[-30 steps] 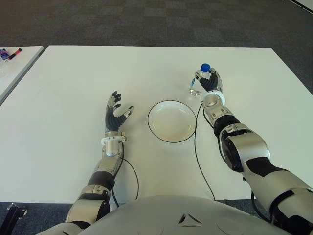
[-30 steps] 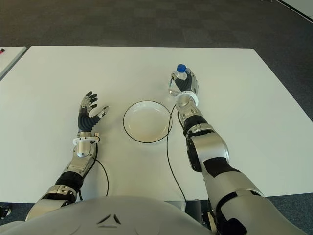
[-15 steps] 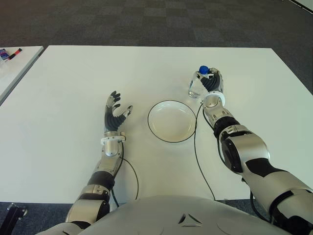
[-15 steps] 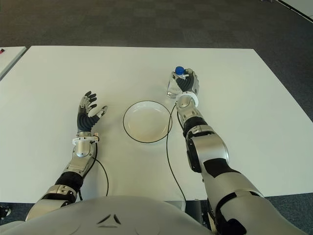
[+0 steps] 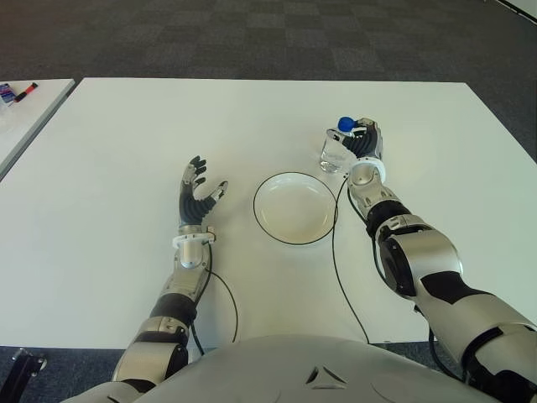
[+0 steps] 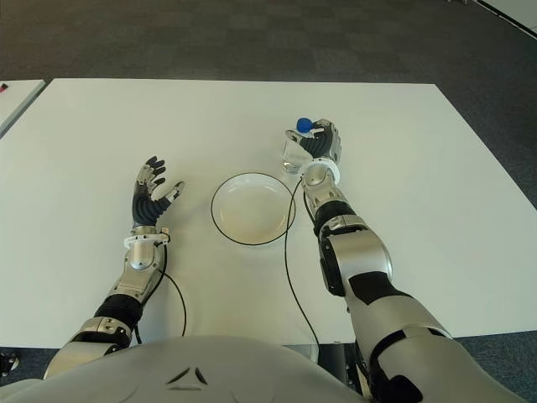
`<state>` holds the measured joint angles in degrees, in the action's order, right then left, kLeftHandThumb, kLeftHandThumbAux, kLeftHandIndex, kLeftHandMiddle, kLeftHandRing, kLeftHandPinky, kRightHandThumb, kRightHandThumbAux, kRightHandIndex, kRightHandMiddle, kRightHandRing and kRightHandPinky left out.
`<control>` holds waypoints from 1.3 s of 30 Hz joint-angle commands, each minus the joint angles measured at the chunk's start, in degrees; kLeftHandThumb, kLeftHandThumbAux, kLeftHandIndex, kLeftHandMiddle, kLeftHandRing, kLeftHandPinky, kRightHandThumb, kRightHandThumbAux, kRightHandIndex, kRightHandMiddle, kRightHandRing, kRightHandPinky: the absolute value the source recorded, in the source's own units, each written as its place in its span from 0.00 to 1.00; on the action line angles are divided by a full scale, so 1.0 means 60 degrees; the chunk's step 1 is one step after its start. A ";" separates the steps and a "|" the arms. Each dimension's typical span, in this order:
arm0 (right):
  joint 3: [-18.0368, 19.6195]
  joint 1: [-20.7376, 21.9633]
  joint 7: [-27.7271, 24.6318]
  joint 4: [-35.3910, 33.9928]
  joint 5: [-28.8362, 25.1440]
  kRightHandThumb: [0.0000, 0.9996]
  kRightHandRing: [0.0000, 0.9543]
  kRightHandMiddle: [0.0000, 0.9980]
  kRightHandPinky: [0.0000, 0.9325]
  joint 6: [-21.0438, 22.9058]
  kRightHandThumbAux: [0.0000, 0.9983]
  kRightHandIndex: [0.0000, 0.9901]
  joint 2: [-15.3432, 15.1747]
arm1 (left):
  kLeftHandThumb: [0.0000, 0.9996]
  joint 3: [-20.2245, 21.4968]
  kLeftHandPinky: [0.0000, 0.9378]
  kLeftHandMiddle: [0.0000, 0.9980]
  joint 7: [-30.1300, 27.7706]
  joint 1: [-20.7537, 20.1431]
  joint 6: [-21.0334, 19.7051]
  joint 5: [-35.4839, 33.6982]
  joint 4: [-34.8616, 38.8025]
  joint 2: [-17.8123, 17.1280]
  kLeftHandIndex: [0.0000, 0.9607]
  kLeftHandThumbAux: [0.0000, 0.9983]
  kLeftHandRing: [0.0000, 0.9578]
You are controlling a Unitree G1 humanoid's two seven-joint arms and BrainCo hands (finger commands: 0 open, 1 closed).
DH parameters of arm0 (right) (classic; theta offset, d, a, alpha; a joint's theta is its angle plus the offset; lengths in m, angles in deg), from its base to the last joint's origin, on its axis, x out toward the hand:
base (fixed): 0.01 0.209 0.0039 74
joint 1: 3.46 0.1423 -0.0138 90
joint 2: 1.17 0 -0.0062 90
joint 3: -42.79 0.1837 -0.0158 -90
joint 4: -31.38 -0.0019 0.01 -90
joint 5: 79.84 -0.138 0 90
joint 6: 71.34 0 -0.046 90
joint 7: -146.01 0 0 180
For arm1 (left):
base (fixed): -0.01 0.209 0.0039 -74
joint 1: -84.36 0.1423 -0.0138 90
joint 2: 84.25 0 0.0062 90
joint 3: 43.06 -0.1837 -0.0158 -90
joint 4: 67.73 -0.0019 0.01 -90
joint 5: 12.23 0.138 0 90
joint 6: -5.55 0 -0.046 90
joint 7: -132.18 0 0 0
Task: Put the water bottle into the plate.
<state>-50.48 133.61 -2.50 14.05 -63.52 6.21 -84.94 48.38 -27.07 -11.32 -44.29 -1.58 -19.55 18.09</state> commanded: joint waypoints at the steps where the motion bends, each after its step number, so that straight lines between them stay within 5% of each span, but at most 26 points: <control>1: 0.0083 -0.0213 -0.0061 0.0139 -0.0106 0.70 0.35 0.33 0.41 -0.0038 0.71 0.42 0.0085 | 0.22 0.0022 0.23 0.19 -0.0045 0.0153 -0.0047 -0.0011 -0.0309 0.0047 0.14 0.79 0.20; 39: 0.0225 -0.0399 -0.0457 0.0279 -0.0217 0.71 0.35 0.33 0.40 -0.0301 0.71 0.42 -0.0109 | 0.22 0.0055 0.22 0.19 0.0050 0.0120 -0.0075 0.0061 -0.0284 0.0079 0.15 0.80 0.20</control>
<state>-49.41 133.02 -4.31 14.50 -64.48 4.98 -85.27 48.45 -27.06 -11.41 -44.72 -1.06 -19.54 18.11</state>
